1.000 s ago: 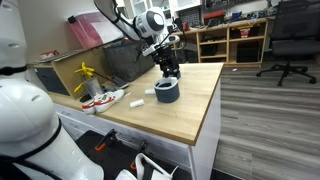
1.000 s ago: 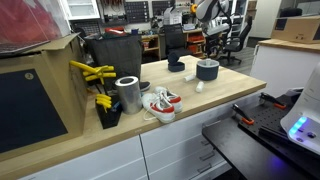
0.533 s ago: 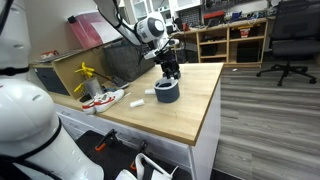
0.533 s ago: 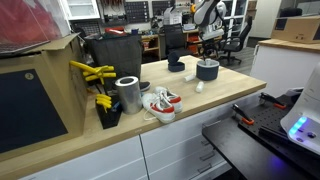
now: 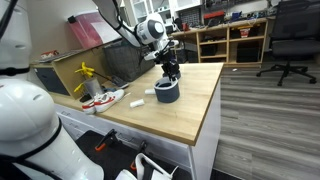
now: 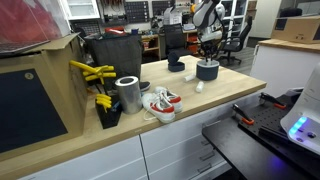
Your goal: Pick up the furthest white object and place it in the blue and white container
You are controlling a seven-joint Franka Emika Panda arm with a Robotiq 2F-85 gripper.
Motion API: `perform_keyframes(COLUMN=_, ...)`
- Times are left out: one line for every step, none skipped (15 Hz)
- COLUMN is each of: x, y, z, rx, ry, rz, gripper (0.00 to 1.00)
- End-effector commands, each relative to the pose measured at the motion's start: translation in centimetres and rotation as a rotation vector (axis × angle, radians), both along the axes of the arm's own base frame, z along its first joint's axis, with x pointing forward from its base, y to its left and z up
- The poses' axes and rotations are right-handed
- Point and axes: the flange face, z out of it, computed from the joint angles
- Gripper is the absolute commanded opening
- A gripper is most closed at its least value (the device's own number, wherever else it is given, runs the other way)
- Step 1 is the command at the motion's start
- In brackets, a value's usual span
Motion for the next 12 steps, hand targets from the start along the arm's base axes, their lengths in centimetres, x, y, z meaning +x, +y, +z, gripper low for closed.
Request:
perform_keyframes(x=-0.1, y=1.4, z=1.4, rx=0.004, ry=-0.032, rz=0.013, gripper=0.03)
perform_keyframes(x=-0.2, y=1.8, z=1.7, rx=0.006, ry=-0.035, rz=0.022, gripper=0.03)
perform_keyframes(x=-0.3, y=2.2, z=2.1, rx=0.01, ry=-0.037, rz=0.032, gripper=0.05)
perform_keyframes(x=-0.4, y=2.7, z=2.5, rx=0.009, ry=-0.039, rz=0.043, gripper=0.05)
perform_keyframes(x=-0.5, y=3.3, z=3.0, rx=0.011, ry=-0.043, rz=0.056, gripper=0.04)
perform_keyframes(x=-0.6, y=3.8, z=3.4, rx=0.013, ry=-0.045, rz=0.067, gripper=0.05)
perform_keyframes(x=-0.8, y=4.4, z=4.0, rx=0.017, ry=-0.047, rz=0.076, gripper=0.05)
perform_keyframes(x=-1.0, y=4.9, z=4.4, rx=0.023, ry=-0.048, rz=0.084, gripper=0.05)
perform_keyframes(x=-1.1, y=5.3, z=4.9, rx=0.027, ry=-0.05, rz=0.092, gripper=0.05)
perform_keyframes(x=-1.3, y=5.6, z=5.3, rx=0.029, ry=-0.05, rz=0.097, gripper=0.05)
perform_keyframes(x=-1.4, y=5.8, z=5.5, rx=0.032, ry=-0.049, rz=0.101, gripper=0.05)
perform_keyframes(x=-1.6, y=6.0, z=5.9, rx=0.036, ry=-0.044, rz=0.104, gripper=0.05)
